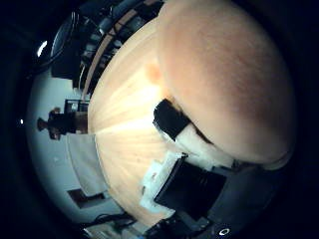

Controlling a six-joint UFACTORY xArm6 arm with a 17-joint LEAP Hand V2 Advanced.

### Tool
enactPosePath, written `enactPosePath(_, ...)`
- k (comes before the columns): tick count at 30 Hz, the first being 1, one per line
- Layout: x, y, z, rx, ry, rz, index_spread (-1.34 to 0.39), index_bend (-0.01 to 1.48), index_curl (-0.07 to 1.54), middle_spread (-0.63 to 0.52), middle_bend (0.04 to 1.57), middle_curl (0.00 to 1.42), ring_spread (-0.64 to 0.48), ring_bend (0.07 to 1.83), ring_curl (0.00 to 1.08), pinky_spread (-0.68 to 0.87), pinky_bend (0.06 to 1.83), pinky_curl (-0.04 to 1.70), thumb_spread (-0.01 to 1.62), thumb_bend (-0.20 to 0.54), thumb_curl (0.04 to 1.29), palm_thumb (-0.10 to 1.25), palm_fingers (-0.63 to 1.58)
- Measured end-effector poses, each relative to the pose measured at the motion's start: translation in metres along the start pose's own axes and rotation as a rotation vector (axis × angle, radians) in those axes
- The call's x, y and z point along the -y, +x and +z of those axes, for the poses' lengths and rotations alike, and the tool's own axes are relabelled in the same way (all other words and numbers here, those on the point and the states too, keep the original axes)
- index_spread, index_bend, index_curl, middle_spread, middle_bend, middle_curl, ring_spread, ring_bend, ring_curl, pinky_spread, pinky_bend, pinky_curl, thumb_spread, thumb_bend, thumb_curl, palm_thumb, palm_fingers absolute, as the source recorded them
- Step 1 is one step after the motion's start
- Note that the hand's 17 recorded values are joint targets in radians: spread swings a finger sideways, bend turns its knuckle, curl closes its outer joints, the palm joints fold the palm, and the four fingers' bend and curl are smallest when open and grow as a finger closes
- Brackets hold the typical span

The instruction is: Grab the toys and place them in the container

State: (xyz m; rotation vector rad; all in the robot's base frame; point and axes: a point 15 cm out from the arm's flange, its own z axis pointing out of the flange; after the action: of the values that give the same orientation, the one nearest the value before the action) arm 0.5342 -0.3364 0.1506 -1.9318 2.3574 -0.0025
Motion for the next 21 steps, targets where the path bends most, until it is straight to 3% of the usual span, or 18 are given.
enactPosePath(10, -0.016, 0.006, -0.031, 0.008, -0.016, 0.004, -0.56, 0.41, 0.52, -0.4, 0.94, 0.66, -0.32, 1.22, 0.5, -0.48, 1.2, 0.43, 1.12, 0.0, 0.32, 0.98, 1.21)
enactPosePath(21, -0.038, 0.003, -0.067, 0.029, -0.052, -0.017, -0.56, 0.37, 0.59, -0.38, 0.95, 0.66, -0.31, 1.25, 0.5, -0.44, 1.23, 0.47, 1.09, -0.014, 0.31, 1.01, 1.2)
